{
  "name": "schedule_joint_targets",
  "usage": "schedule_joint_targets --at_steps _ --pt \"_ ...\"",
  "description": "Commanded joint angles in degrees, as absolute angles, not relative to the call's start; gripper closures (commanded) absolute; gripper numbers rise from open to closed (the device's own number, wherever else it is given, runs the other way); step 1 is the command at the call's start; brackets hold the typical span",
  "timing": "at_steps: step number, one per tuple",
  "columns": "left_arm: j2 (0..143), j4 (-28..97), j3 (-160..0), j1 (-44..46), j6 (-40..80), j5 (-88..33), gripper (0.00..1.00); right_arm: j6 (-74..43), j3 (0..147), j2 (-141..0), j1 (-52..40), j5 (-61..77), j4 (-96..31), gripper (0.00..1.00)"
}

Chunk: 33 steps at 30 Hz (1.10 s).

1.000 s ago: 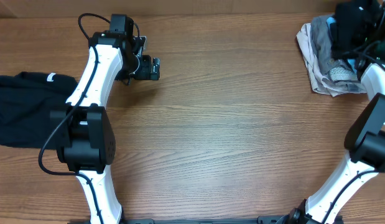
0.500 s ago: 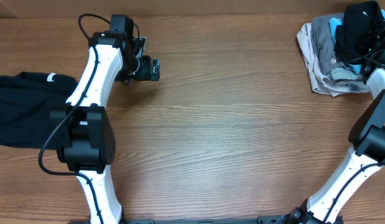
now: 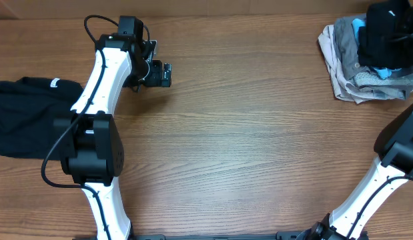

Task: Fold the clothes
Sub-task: 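Open the right gripper and lift it off the black t-shirt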

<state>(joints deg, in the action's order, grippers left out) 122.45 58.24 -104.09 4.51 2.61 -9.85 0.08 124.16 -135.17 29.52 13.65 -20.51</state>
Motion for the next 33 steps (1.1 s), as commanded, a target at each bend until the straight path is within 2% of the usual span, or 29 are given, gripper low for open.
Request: schedule_joint_targets --at_steps 1,9,15,19,20,23,30,33 --pt "122.63 58.0 -103.59 4.54 1.26 -10.07 0.0 0.19 124.79 -135.46 29.04 14.24 -21.78 0.73" --pt "122.63 57.69 -103.59 4.54 1.28 -10.0 0.0 0.19 124.09 -144.73 26.89 14.26 -21.78 0.72" --pt "122.63 57.76 -103.59 4.54 1.28 -8.36 0.0 0.19 124.11 -152.81 24.64 14.7 -24.97 0.64" --pt "122.63 57.78 -103.59 4.54 1.28 -8.38 0.0 -0.12 127.24 -152.59 24.34 16.1 -29.58 0.6" --pt "122.63 57.8 -103.59 4.54 1.28 -8.38 0.0 -0.67 131.22 -152.59 24.36 16.88 -33.45 0.57" --pt "122.63 57.82 -103.59 4.54 1.28 -8.38 0.0 -3.55 139.2 -152.57 24.49 16.82 -38.85 0.0" --pt "122.63 57.41 -103.59 4.51 1.26 -8.32 0.0 -9.1 165.1 -151.06 24.47 16.62 -50.17 0.0" --pt "122.63 56.93 -103.59 4.51 1.28 -7.01 0.0 -12.78 170.87 -147.28 23.94 16.67 -52.4 0.0"
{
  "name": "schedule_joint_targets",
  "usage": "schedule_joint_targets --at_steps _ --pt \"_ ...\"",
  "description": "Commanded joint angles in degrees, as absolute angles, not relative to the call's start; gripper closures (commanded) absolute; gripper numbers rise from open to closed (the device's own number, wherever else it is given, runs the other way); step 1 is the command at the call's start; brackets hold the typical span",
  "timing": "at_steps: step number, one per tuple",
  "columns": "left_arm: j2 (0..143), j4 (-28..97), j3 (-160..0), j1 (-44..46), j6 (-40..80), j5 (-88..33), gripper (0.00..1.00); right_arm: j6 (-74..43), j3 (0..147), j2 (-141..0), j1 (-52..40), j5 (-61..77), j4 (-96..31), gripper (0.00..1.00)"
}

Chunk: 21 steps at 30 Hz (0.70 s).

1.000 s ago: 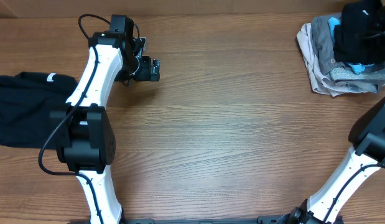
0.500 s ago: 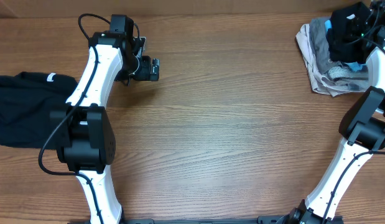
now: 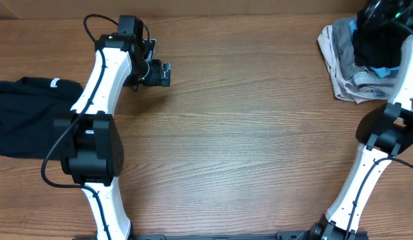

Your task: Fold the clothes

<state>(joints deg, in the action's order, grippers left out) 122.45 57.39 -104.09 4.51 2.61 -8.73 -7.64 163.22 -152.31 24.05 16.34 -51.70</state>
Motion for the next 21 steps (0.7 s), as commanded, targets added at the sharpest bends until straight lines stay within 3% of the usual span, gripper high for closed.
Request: schedule_joint_targets --at_steps 1,12,21 --pt "122.63 56.8 -103.59 4.51 1.28 -6.63 0.0 -13.23 172.09 -145.6 23.49 16.62 -53.06 0.0" --pt "122.63 56.71 -103.59 4.51 1.3 -6.61 0.0 -13.56 174.69 -127.15 15.18 16.67 -70.39 0.0" --pt "122.63 56.71 -103.59 4.51 1.3 -6.63 0.0 -13.43 174.69 -118.98 0.75 16.64 -88.01 0.0"
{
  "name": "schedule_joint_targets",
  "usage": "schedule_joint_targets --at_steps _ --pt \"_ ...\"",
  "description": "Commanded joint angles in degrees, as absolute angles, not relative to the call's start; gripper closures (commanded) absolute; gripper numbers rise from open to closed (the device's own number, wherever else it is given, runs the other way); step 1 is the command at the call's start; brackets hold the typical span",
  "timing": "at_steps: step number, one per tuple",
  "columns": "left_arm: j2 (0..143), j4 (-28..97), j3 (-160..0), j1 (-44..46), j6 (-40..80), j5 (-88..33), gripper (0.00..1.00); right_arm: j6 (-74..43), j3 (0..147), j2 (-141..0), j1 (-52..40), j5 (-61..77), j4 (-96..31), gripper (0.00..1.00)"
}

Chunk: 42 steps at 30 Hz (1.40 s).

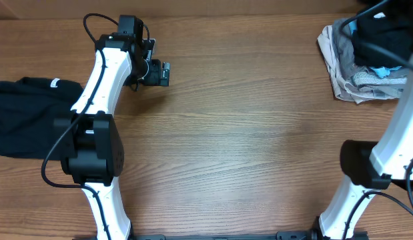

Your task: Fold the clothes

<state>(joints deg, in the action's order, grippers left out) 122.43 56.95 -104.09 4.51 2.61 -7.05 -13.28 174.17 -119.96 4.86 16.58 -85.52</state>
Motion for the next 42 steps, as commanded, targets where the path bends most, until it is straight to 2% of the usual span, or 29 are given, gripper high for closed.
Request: schedule_joint_targets --at_steps 1,8,13,21,25,32,37,42 --pt "122.63 56.71 -103.59 4.51 1.3 -6.63 0.0 -13.58 174.69 -118.98 -2.44 16.64 -90.19 0.0" --pt "122.63 56.71 -103.59 4.51 1.3 -6.63 0.0 -13.8 174.6 -119.0 -13.19 21.56 -96.88 0.0" --pt "122.63 56.71 -103.59 4.51 1.3 -6.63 0.0 -13.76 174.6 -119.0 -19.57 25.74 -96.82 0.0" --pt "122.63 56.71 -103.59 4.51 1.3 -6.63 0.0 -13.08 174.58 -119.0 -21.21 24.05 -97.03 0.0" --pt "122.63 56.71 -103.59 4.51 1.28 -6.63 0.0 -6.44 174.52 -119.07 -21.19 24.01 -97.03 0.0" --pt "122.63 56.71 -103.59 4.51 1.3 -6.63 0.0 -4.45 172.13 -118.78 -24.21 9.13 -96.92 0.0" --pt "122.63 56.71 -103.59 4.51 1.3 -6.63 0.0 -4.47 166.67 -116.42 -26.63 4.14 -90.65 0.0" --pt "122.63 56.71 -103.59 4.51 1.3 -6.63 0.0 -4.45 153.1 -111.11 -26.5 4.58 -79.31 0.0"
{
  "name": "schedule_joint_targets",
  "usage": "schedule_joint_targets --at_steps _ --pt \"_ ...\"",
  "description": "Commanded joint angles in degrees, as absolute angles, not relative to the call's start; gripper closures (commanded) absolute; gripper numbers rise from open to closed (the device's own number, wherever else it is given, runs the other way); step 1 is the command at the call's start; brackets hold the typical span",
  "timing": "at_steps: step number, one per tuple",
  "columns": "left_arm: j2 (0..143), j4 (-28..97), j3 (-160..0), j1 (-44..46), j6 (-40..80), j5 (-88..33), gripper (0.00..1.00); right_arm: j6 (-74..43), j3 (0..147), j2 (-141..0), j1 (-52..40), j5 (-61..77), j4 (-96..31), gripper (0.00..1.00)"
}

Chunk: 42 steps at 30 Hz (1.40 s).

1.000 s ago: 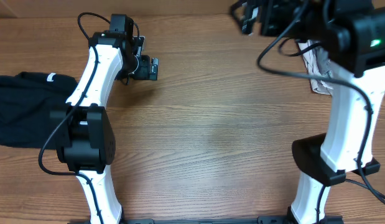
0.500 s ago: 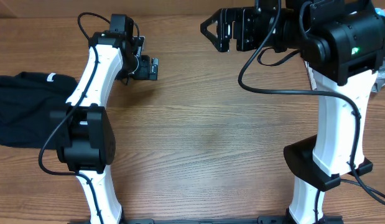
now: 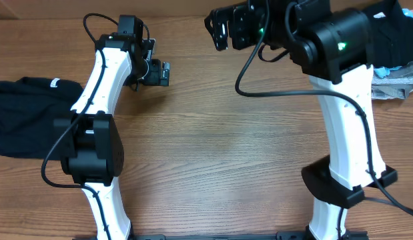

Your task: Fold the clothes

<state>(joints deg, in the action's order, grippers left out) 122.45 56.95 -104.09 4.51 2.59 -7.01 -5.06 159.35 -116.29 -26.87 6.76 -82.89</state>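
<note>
A black garment (image 3: pixel 23 120) lies crumpled at the table's left edge, with a small white tag on it. At the far right sits a pile of clothes (image 3: pixel 398 75): grey cloth with a blue bit, and a black piece (image 3: pixel 397 30) on top. My right arm largely hides this pile. My right gripper (image 3: pixel 218 30) is raised high over the back middle of the table, far left of the pile. Its fingers look apart and hold no cloth. My left gripper (image 3: pixel 167 74) rests at the back left, pointing right, open and empty.
The wooden table (image 3: pixel 219 147) fills the view. The left arm's white links (image 3: pixel 99 87) run from the front edge past the black garment. The right arm's large white column (image 3: pixel 346 120) stands over the right half.
My right arm has moved from over the clothes pile at the far right to high above the back middle, with its gripper now left of centre. The left arm and the black garment are unchanged.
At first my right gripper was down on the pile at the right. At the following two moments it stayed over the pile while the arm's lower links shifted. Now it is away from the pile with no cloth in it. The left arm stayed still throughout.
</note>
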Motion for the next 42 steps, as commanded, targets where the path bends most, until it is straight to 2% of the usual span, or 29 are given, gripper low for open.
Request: schedule_joint_targets --at_steps 1,13,21,29,33,42 --pt "122.63 56.71 -103.59 4.51 1.3 -6.63 0.0 -4.43 148.68 -109.34 -26.39 4.58 -76.09 0.0" --pt "122.63 56.71 -103.59 4.51 1.3 -6.63 0.0 -4.45 85.86 -79.22 -22.9 5.43 -35.09 0.0" --pt "122.63 56.71 -103.59 4.51 1.3 -6.63 0.0 -4.49 52.66 -57.12 -13.5 12.8 -17.87 0.0" --pt "122.63 56.71 -103.59 4.51 1.3 -6.63 0.0 -4.43 29.21 -33.04 -6.26 12.71 -6.31 0.0" --pt "122.63 56.71 -103.59 4.51 1.3 -6.63 0.0 -4.47 19.27 -20.67 -3.73 12.86 -4.67 0.0" --pt "122.63 56.71 -103.59 4.54 1.3 -6.63 0.0 -4.67 9.52 -10.26 -1.74 12.95 -4.69 0.0"
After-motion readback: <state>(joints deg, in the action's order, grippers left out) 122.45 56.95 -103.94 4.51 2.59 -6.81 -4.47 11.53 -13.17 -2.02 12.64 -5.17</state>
